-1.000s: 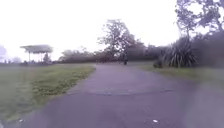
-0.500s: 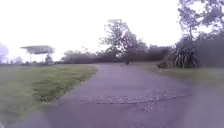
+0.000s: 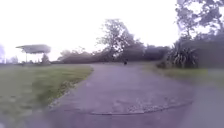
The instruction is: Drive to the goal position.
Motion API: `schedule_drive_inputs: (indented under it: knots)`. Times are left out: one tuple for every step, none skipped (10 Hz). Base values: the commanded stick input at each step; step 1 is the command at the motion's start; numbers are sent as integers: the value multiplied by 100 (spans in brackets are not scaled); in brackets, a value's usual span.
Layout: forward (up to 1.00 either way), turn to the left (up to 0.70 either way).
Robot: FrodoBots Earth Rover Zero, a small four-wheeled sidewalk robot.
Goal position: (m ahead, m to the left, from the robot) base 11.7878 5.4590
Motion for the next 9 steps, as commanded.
schedule_drive_inputs:
  knots:
    - [70, -35]
    - [70, 0]
    - [70, 0]
    - [70, 0]
    - [70, 0]
    - [70, 0]
    - [70, 0]
    - [70, 0]
    - [70, 0]
